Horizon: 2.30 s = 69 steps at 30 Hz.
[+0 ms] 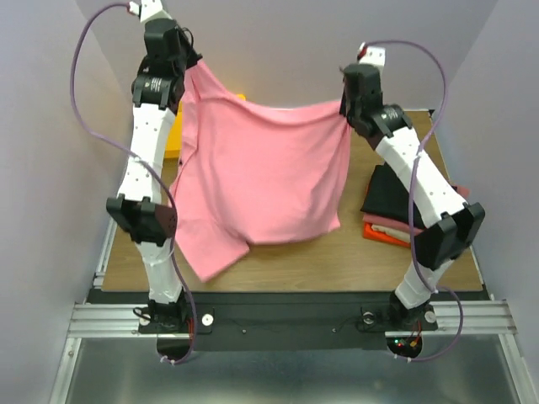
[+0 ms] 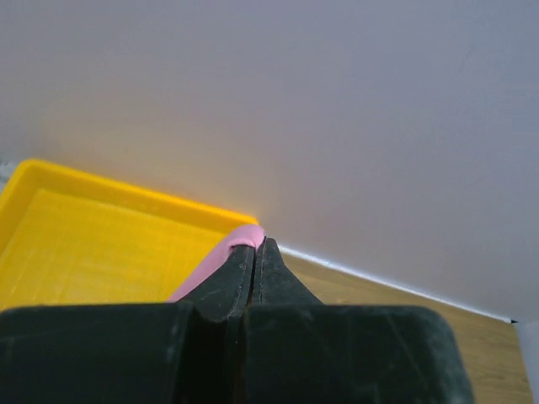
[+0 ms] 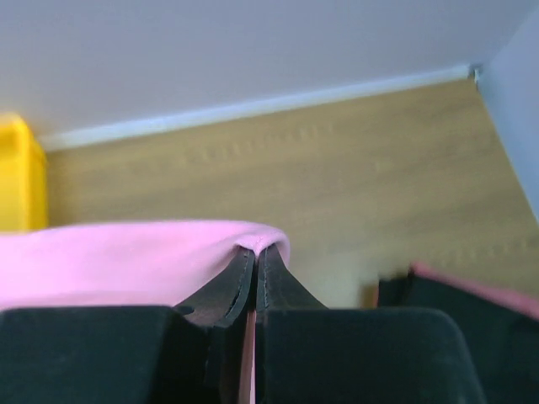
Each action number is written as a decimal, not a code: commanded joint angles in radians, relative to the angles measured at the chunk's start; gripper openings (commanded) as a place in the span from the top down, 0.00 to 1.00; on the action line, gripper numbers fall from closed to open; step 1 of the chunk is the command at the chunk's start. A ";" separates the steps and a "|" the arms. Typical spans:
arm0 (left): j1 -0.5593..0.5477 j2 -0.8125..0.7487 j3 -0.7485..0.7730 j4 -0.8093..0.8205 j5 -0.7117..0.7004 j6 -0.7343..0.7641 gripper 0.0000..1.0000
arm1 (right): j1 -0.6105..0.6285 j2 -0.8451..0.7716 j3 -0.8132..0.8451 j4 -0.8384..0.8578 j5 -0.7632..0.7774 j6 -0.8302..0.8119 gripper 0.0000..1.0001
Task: Fold and stack the t-shirts
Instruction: Flatten the tshirt out
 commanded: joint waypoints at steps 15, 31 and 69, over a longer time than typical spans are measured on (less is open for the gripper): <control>0.049 -0.443 -0.295 0.453 0.236 0.153 1.00 | -0.031 -0.158 0.048 0.258 -0.161 -0.216 1.00; 0.049 -0.944 -0.791 0.455 0.129 0.081 1.00 | -0.031 -0.561 -0.229 0.264 -0.377 -0.065 1.00; 0.064 -0.388 -0.474 0.380 0.110 0.092 1.00 | -0.115 -0.125 -0.056 0.290 0.004 -0.071 1.00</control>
